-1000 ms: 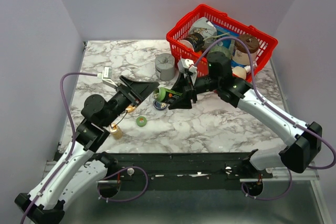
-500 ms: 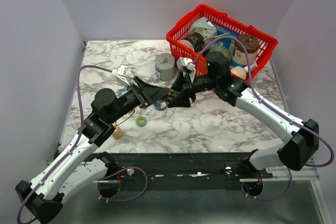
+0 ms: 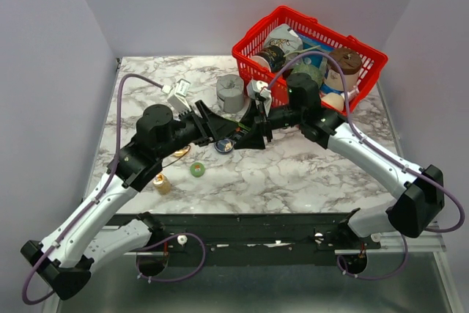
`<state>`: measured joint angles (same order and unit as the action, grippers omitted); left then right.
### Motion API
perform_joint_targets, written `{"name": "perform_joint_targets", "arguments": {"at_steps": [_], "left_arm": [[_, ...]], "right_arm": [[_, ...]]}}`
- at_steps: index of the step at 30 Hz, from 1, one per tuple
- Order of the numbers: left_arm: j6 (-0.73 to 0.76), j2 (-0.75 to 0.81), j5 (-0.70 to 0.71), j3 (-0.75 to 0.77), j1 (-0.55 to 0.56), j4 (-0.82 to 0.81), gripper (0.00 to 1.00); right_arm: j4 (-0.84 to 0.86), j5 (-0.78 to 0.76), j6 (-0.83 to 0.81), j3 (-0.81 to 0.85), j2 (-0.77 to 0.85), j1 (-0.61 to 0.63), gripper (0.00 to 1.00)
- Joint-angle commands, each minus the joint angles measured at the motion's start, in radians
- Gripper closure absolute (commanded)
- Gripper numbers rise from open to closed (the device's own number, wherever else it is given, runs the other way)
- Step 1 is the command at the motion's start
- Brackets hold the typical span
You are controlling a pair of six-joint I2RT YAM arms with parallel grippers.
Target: Sort the pills into containers
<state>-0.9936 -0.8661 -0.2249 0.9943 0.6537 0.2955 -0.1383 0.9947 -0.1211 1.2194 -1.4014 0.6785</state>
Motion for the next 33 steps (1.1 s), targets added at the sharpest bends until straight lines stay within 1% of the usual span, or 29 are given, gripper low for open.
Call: {"name": "perform_joint_targets", "arguments": {"at_steps": [1, 2, 3, 4, 5, 6, 7, 8, 10, 11, 12, 17, 18, 20, 21, 23, 25, 26, 27, 29, 30, 31, 32, 33], "left_arm": [[0.119, -0.082, 0.03, 0.136, 0.043, 0.184, 1.0], [0.133, -0.1, 0.038, 0.154, 0.047, 0.204, 1.0], [0.144, -0.135, 0.048, 0.171, 0.052, 0.223, 1.0], [0.153, -0.154, 0.05, 0.202, 0.057, 0.237, 1.0], [0.168, -0.169, 0.053, 0.216, 0.064, 0.263, 1.0], [0.177, -0.2, 0.058, 0.228, 0.069, 0.275, 1.0], [0.187, -0.212, 0.071, 0.251, 0.072, 0.298, 1.0], [0.199, -0.224, 0.079, 0.259, 0.078, 0.307, 1.0], [0.204, -0.243, 0.081, 0.268, 0.08, 0.309, 1.0], [0.205, -0.246, 0.079, 0.27, 0.081, 0.304, 1.0], [0.207, -0.255, 0.076, 0.27, 0.083, 0.301, 1.0], [0.208, -0.266, 0.079, 0.273, 0.087, 0.297, 1.0], [0.21, -0.264, 0.082, 0.273, 0.087, 0.298, 1.0], [0.214, -0.261, 0.088, 0.268, 0.087, 0.303, 1.0], [0.213, -0.26, 0.096, 0.267, 0.087, 0.304, 1.0], [0.211, -0.255, 0.098, 0.257, 0.089, 0.303, 1.0], [0.21, -0.251, 0.099, 0.253, 0.087, 0.3, 1.0], [0.208, -0.249, 0.102, 0.251, 0.087, 0.298, 1.0], [0.208, -0.246, 0.104, 0.251, 0.089, 0.297, 1.0], [0.205, -0.241, 0.121, 0.253, 0.089, 0.294, 1.0], [0.202, -0.232, 0.124, 0.253, 0.087, 0.291, 1.0], [0.197, -0.228, 0.139, 0.251, 0.087, 0.287, 0.98], [0.196, -0.218, 0.15, 0.251, 0.087, 0.28, 0.81], [0.193, -0.199, 0.159, 0.251, 0.087, 0.275, 0.7]], "right_arm": [[-0.064, -0.091, -0.067, 0.032, -0.045, -0.005, 0.69], [-0.072, -0.094, -0.08, 0.038, -0.057, -0.004, 0.68], [-0.076, -0.093, -0.081, 0.042, -0.061, -0.005, 0.63], [-0.078, -0.093, -0.083, 0.042, -0.064, -0.004, 0.62], [-0.08, -0.094, -0.089, 0.043, -0.067, -0.004, 0.57], [-0.081, -0.097, -0.092, 0.042, -0.07, -0.004, 0.56], [-0.083, -0.102, -0.097, 0.04, -0.068, -0.004, 0.51], [-0.083, -0.103, -0.104, 0.038, -0.067, -0.004, 0.5], [-0.081, -0.107, -0.106, 0.034, -0.064, -0.004, 0.42], [-0.08, -0.107, -0.104, 0.034, -0.065, -0.004, 0.42], [-0.075, -0.1, -0.1, 0.034, -0.067, -0.004, 0.39], [-0.05, -0.079, -0.04, 0.04, -0.09, -0.004, 0.37], [-0.041, -0.071, -0.031, 0.038, -0.093, -0.004, 0.34], [-0.031, -0.064, -0.014, 0.037, -0.094, -0.004, 0.34], [-0.021, -0.057, 0.003, 0.034, -0.094, -0.002, 0.31], [-0.009, -0.05, 0.015, 0.031, -0.094, -0.003, 0.31], [0.006, -0.047, 0.031, 0.022, -0.091, -0.004, 0.36], [0.011, -0.047, 0.035, 0.019, -0.09, -0.004, 0.45], [0.017, -0.048, 0.043, 0.015, -0.091, -0.005, 0.6], [0.019, -0.047, 0.044, 0.009, -0.091, -0.004, 0.67], [0.023, -0.038, 0.044, 0.005, -0.093, -0.005, 0.72], [0.026, -0.033, 0.044, -0.004, -0.091, -0.005, 0.74], [0.031, -0.028, 0.044, -0.009, -0.091, -0.005, 0.75], [0.04, -0.019, 0.044, -0.015, -0.088, -0.005, 0.76]]}}
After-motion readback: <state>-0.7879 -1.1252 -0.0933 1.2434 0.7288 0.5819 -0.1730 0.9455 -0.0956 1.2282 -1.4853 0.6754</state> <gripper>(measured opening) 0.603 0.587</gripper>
